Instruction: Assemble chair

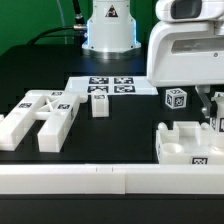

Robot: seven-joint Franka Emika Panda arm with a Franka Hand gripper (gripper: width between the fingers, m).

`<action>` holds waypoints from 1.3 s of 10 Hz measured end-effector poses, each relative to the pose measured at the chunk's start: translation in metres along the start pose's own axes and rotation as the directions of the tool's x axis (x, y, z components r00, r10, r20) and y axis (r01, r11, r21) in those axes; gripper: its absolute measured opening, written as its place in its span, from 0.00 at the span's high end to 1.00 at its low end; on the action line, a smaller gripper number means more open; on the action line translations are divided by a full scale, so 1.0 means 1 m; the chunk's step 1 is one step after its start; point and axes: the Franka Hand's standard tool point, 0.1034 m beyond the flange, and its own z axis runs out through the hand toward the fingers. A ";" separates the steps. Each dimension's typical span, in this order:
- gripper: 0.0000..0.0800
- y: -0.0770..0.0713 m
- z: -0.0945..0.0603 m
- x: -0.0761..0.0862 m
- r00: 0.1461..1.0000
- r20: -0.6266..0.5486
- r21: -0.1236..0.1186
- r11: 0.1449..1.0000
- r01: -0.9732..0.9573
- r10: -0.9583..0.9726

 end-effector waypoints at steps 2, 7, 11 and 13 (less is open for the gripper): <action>0.64 0.000 0.001 -0.001 0.975 -0.001 -0.008 0.975 -0.223 0.223; 0.64 0.003 0.001 -0.001 0.763 -0.006 -0.012 0.763 -0.646 0.646; 0.64 0.005 0.002 0.000 0.584 0.007 -0.004 0.584 -0.812 0.812; 0.64 0.006 0.002 0.000 0.504 0.009 -0.002 0.504 -0.864 0.864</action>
Offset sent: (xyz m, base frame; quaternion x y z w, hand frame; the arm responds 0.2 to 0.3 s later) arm -0.0069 0.0011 -0.0102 0.0019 -0.0284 0.2120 0.9769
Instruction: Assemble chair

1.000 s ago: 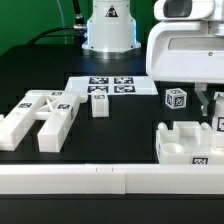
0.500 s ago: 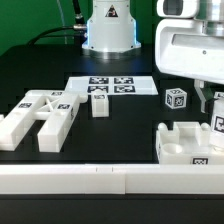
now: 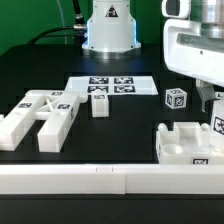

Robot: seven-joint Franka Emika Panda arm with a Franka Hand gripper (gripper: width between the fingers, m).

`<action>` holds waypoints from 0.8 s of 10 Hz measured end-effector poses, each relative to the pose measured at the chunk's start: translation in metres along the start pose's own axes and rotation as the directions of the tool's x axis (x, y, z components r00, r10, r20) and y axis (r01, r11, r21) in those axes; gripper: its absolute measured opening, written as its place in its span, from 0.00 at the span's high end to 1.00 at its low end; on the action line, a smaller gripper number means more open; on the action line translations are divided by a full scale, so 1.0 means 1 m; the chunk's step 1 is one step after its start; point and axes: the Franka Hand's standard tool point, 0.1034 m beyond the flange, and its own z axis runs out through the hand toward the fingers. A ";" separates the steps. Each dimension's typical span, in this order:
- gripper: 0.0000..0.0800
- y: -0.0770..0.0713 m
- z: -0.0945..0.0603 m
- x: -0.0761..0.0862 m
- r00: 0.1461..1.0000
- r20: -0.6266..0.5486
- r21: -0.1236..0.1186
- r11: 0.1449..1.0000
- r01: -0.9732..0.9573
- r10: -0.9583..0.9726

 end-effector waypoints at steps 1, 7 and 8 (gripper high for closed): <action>0.63 0.000 0.000 0.000 0.999 0.001 0.000 0.999 -0.033 0.033; 0.20 -0.006 -0.007 -0.006 0.960 -0.010 0.027 0.960 0.279 -0.279; 0.19 -0.005 -0.006 -0.006 0.928 -0.013 0.025 0.927 0.373 -0.373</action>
Offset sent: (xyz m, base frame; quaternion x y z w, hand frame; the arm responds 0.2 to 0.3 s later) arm -0.0064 0.0110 0.0172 0.0314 -0.0280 -0.0891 0.9951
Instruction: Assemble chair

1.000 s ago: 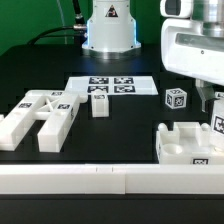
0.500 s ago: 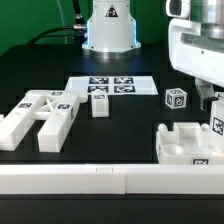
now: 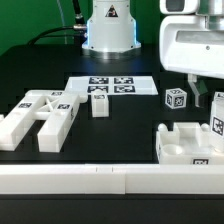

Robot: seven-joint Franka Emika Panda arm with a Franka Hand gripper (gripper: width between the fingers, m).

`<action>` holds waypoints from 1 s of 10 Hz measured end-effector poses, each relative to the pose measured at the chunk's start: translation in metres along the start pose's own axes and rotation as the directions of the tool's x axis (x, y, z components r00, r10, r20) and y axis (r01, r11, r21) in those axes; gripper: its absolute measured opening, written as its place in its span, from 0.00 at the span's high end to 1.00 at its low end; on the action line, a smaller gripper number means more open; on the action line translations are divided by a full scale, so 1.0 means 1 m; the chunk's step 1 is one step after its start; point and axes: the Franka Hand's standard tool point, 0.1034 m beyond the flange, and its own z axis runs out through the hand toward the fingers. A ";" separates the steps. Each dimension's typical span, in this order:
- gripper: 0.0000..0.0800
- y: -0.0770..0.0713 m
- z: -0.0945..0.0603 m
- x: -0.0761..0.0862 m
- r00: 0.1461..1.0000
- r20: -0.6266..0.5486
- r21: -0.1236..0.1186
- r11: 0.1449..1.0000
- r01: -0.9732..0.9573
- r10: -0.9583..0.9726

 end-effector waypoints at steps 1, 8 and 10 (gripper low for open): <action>0.19 0.000 0.000 0.000 0.997 0.000 0.000 0.997 0.072 -0.072; 0.19 -0.004 -0.001 -0.002 0.729 -0.011 -0.017 0.729 0.684 -0.684; 0.19 -0.004 -0.001 -0.002 0.644 -0.009 -0.020 0.644 0.765 -0.765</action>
Offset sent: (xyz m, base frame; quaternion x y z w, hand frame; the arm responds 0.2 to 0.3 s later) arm -0.0059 0.0016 0.0064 -0.0320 0.0158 -0.3080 0.9507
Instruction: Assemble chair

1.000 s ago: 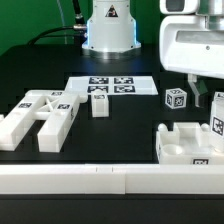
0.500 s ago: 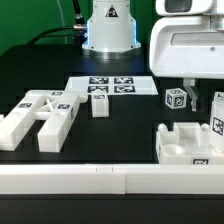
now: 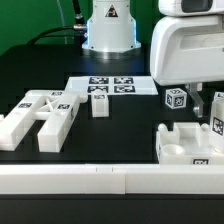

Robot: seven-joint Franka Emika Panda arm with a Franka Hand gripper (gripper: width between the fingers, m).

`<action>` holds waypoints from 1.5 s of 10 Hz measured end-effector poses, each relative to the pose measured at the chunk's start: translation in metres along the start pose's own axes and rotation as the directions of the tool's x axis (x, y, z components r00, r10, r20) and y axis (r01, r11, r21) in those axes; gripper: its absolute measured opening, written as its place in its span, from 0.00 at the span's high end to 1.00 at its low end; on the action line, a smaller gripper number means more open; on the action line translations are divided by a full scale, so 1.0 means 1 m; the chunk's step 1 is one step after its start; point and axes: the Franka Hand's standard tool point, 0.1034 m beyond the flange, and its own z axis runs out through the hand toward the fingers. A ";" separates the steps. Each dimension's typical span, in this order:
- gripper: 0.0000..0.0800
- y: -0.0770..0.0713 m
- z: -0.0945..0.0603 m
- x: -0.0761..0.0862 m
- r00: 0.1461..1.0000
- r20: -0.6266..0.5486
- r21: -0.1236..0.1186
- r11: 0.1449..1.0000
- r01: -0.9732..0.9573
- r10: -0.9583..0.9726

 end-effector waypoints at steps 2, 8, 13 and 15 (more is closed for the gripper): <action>0.51 0.001 0.000 0.000 0.997 -0.001 -0.004 0.997 0.074 -0.074; 0.64 0.003 0.001 0.001 1.000 -0.005 -0.001 1.000 -0.021 0.021; 0.64 0.008 0.002 0.000 0.871 0.000 -0.003 0.871 -0.492 0.492; 0.64 0.010 0.002 0.000 0.769 -0.001 -0.004 0.769 -0.639 0.639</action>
Offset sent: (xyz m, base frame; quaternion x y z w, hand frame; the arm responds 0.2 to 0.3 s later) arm 0.0000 0.0000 0.0000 0.0000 0.0000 0.0000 1.0000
